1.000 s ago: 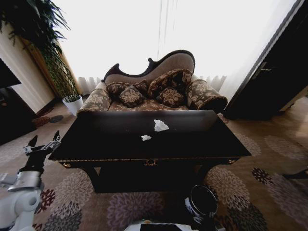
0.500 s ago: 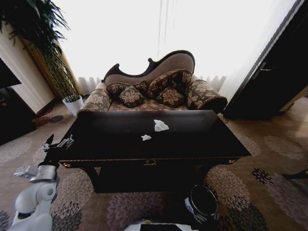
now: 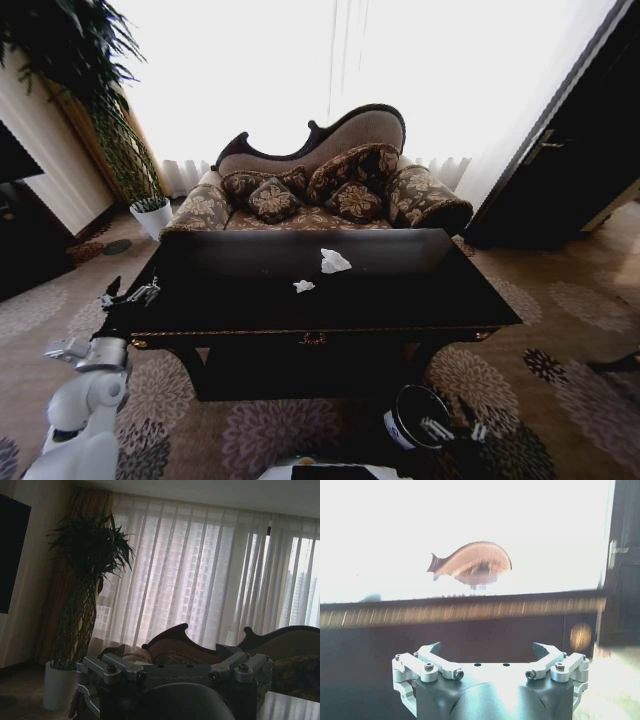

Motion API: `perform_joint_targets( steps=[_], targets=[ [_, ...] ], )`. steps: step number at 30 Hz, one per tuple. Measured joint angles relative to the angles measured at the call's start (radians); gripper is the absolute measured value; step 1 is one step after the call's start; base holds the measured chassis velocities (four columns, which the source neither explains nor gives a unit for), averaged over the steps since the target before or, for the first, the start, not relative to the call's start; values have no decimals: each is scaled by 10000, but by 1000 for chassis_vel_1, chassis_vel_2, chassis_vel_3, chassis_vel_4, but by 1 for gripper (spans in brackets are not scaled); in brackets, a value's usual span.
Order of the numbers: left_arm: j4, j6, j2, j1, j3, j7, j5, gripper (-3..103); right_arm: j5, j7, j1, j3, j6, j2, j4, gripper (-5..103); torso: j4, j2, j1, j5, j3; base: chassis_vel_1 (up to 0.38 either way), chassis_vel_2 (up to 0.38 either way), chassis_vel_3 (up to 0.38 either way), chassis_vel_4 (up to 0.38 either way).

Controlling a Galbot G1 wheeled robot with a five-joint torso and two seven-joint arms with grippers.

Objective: Move to the front of the table and place the trash on the table into the trash bin.

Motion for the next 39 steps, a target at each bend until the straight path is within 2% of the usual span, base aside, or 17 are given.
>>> perform_joint_targets(
  steps=[5, 7, 13, 15, 17, 18, 22, 23, 25, 30, 32, 35, 39],
  targets=[
    [-136, -1, 15, 179, -191, 0, -3, 100, 553, -23, 228, 855, -403, -191, 1092, 100, 1, 0, 0, -4, 0, 0, 0, 0, 0],
    [-276, 2, -9, 321, -350, 0, -6, 100, 1063, -150, 429, 1296, -835, -354, 1748, 100, 0, 0, 0, -1, 0, 0, 0, 0, 0],
    [-500, 11, -91, 566, -571, -2, -8, 100, 1534, -134, 960, 1447, -1606, -652, 2511, 100, 0, 0, 0, -1, 0, 0, 0, 0, 0],
    [-703, 24, -171, 748, -722, -4, -8, 100, 1863, -41, 1557, 1447, -2225, -1037, 2811, 100, 0, 0, 0, -2, 0, 0, 0, 0, 0],
    [-801, 29, -201, 829, -776, -4, -8, 100, 2004, -23, 1839, 1445, -2453, -1252, 2815, 100, 0, 0, 0, -1, 0, 0, 0, 0, 0],
    [-854, 29, -213, 870, -806, -4, -8, 100, 2079, -18, 2009, 1439, -2568, -1403, 2787, 100, 0, 0, 0, -1, 0, 0, 0, 0, 0],
    [-1293, 28, -264, 1236, -1035, -4, -17, 100, 2407, 670, 3364, 1029, -2976, -3013, 2125, 100, 2, -1, 0, 1, 0, 0, 0, 0, 0],
    [-1293, 28, -264, 1236, -1035, -4, -17, 100, 2407, 670, 3364, 1029, -2976, -3013, 2125, 100, 2, -1, 0, 1, 0, 0, 0, 0, 0],
    [-1469, 61, -186, 1278, -1032, -10, -60, 100, 2681, 1392, 4153, 799, -3230, -3616, 1822, 100, 9, -1, 0, 2, 1, 0, 0, 0, 0],
    [-1546, 96, -28, 1319, -858, -6, -51, 100, 3109, 1622, 4533, 836, -3713, -3852, 1788, 100, -10, -1, 2, -1, 1, 0, 0, 0, 0],
    [-1589, 31, -87, 1527, -1008, -3, -6, 100, 3466, 1637, 4958, 603, -4123, -4171, 1783, 100, -1, -1, 0, -1, 1, 0, 0, 0, 0],
    [-1631, -17, -150, 1654, -1114, -4, 13, 100, 3698, 1637, 5303, 349, -4374, -4431, 1721, 100, 5, -1, 0, 0, 0, 0, 0, 0, 0],
    [-1665, -56, -264, 1786, -1200, -5, 43, 100, 3843, 1626, 5941, -241, -4582, -4906, 1430, 100, -1, -1, 1, -1, 1, 0, 0, 0, 0]
  ],
)
